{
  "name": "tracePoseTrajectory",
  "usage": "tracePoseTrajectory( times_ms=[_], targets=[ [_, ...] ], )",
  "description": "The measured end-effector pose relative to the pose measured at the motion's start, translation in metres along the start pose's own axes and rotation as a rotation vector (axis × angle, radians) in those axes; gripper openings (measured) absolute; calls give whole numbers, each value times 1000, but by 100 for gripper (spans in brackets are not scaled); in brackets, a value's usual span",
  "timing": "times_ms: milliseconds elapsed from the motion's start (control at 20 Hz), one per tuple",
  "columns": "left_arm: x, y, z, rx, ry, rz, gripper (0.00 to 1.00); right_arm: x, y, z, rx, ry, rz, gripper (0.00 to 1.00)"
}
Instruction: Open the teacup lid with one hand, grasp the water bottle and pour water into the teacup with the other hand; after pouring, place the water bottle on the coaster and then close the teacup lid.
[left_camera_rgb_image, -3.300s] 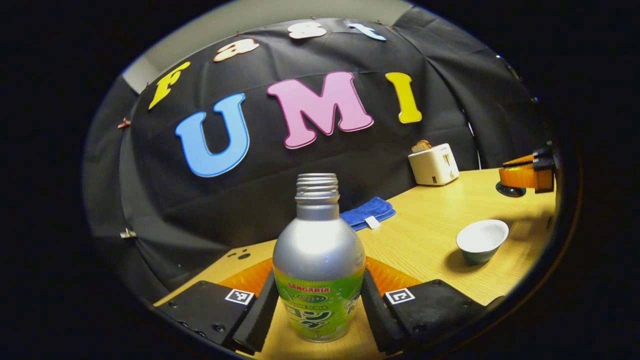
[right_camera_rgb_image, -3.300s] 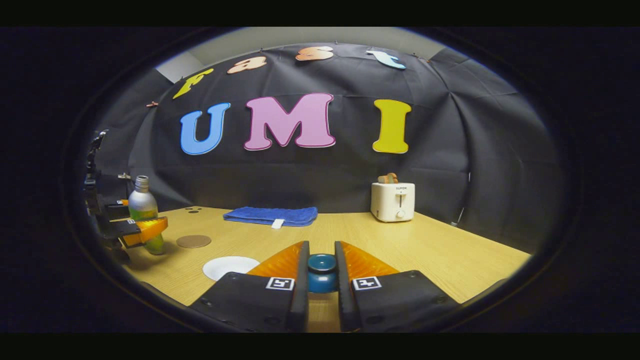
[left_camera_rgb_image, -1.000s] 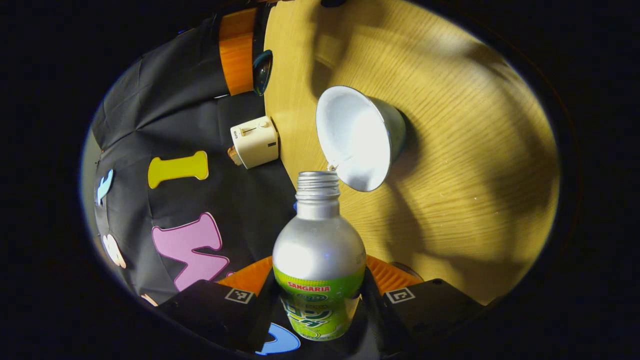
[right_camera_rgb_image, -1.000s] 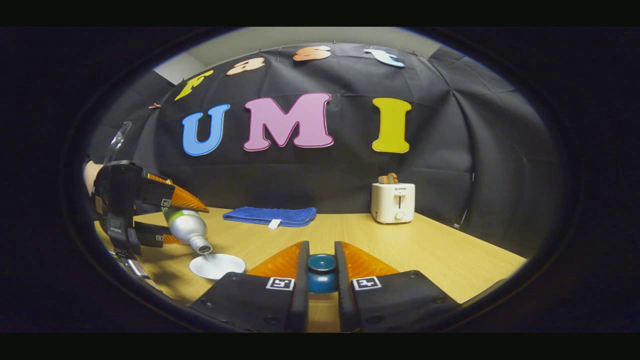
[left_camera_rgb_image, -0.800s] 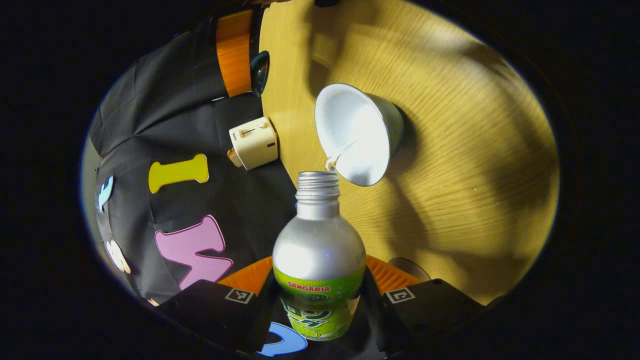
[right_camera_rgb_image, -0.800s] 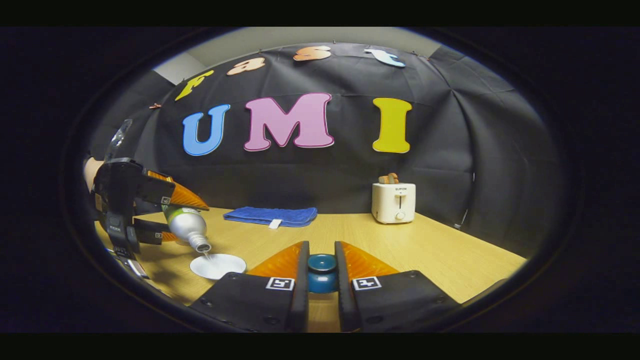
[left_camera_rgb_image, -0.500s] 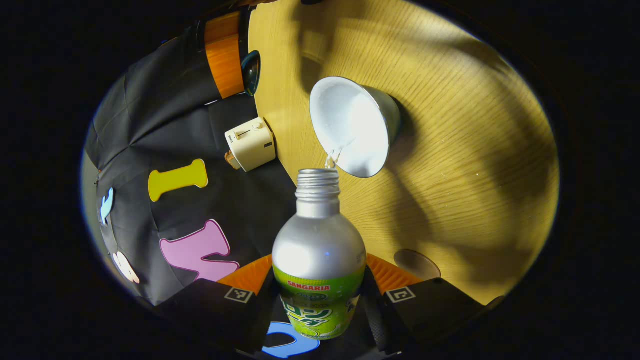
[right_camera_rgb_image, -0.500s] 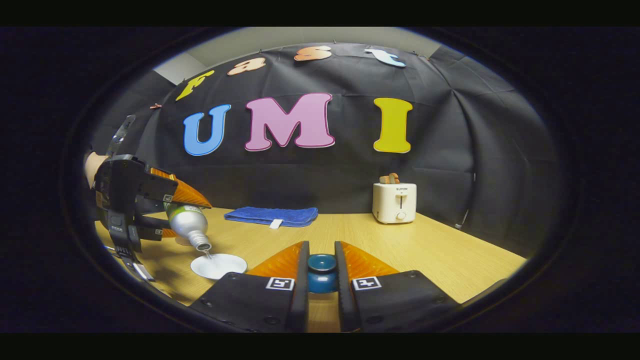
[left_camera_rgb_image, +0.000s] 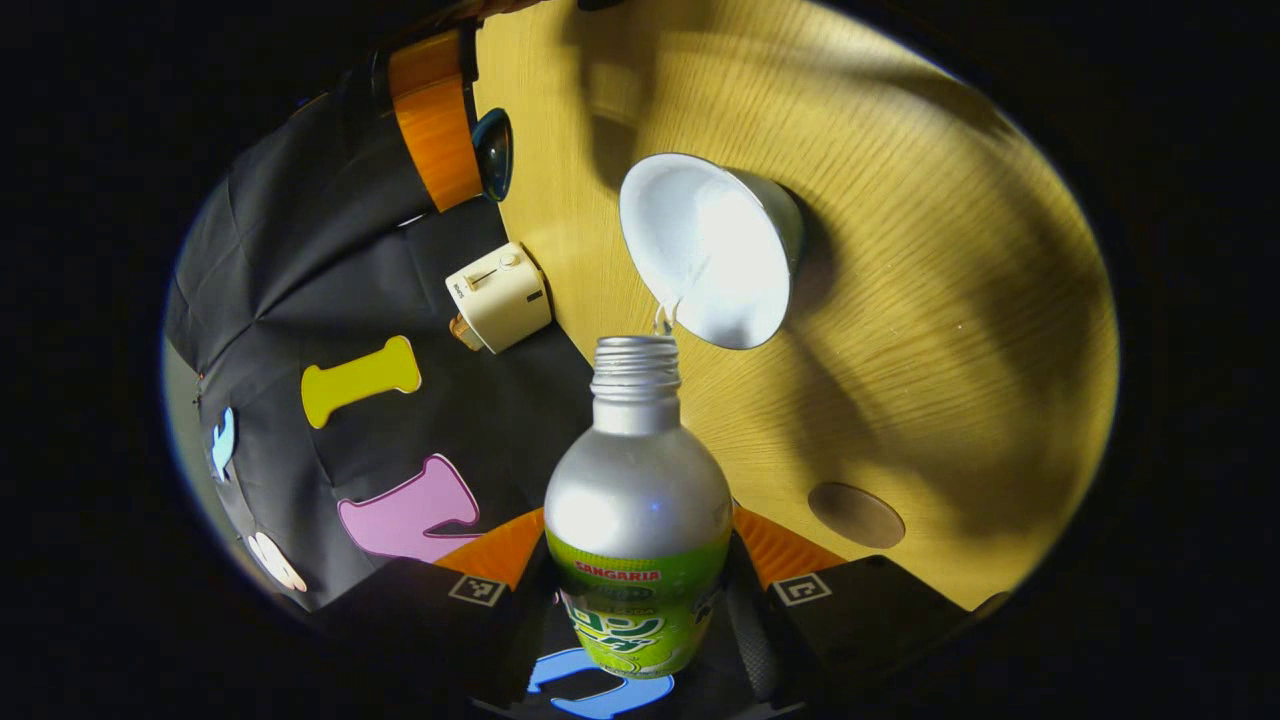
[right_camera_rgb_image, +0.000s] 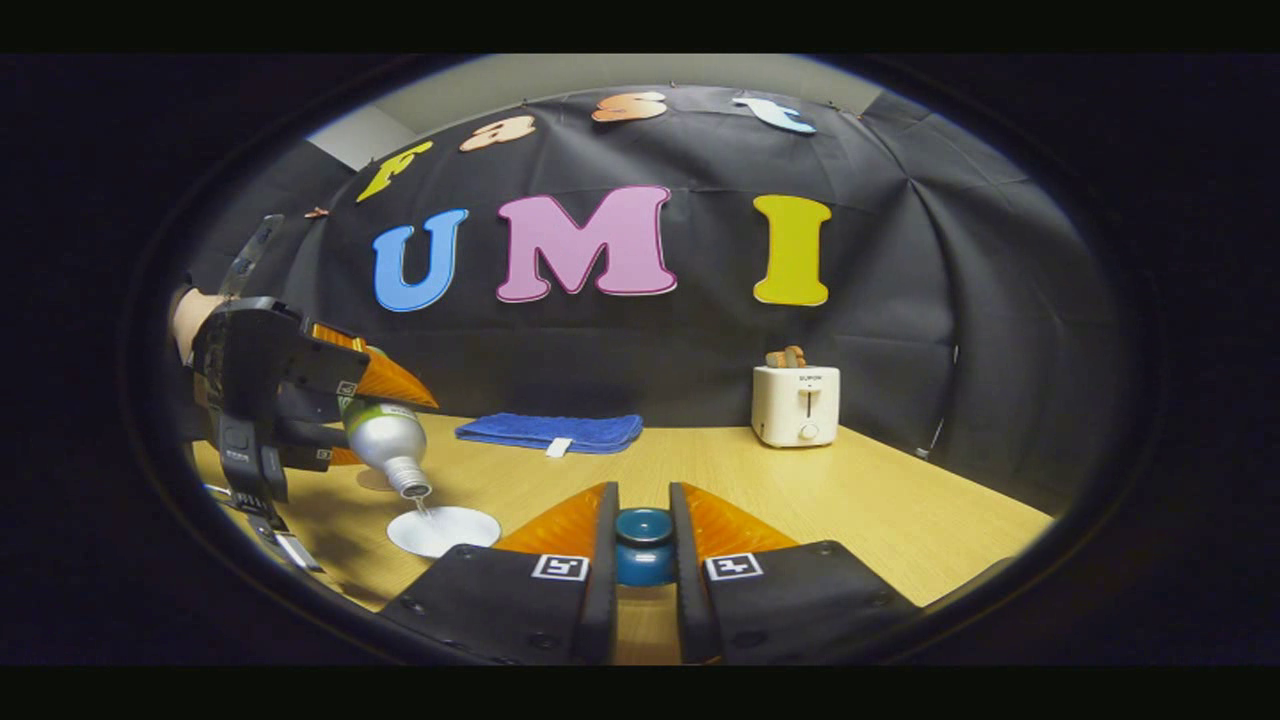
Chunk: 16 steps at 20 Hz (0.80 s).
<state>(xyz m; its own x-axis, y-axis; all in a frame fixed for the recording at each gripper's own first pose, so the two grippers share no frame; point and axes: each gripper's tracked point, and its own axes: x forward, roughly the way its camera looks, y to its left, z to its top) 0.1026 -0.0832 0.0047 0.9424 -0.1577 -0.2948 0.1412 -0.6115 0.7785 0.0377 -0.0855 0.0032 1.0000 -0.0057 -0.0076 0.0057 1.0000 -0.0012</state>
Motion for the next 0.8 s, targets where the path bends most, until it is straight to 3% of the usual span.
tracePoseTrajectory(
  times_ms=[800],
  targets=[
    [-3, 8, -2, 32, 7, 22, 82, 0, 1, 0, 0, 0, 10, 28]
  ],
)
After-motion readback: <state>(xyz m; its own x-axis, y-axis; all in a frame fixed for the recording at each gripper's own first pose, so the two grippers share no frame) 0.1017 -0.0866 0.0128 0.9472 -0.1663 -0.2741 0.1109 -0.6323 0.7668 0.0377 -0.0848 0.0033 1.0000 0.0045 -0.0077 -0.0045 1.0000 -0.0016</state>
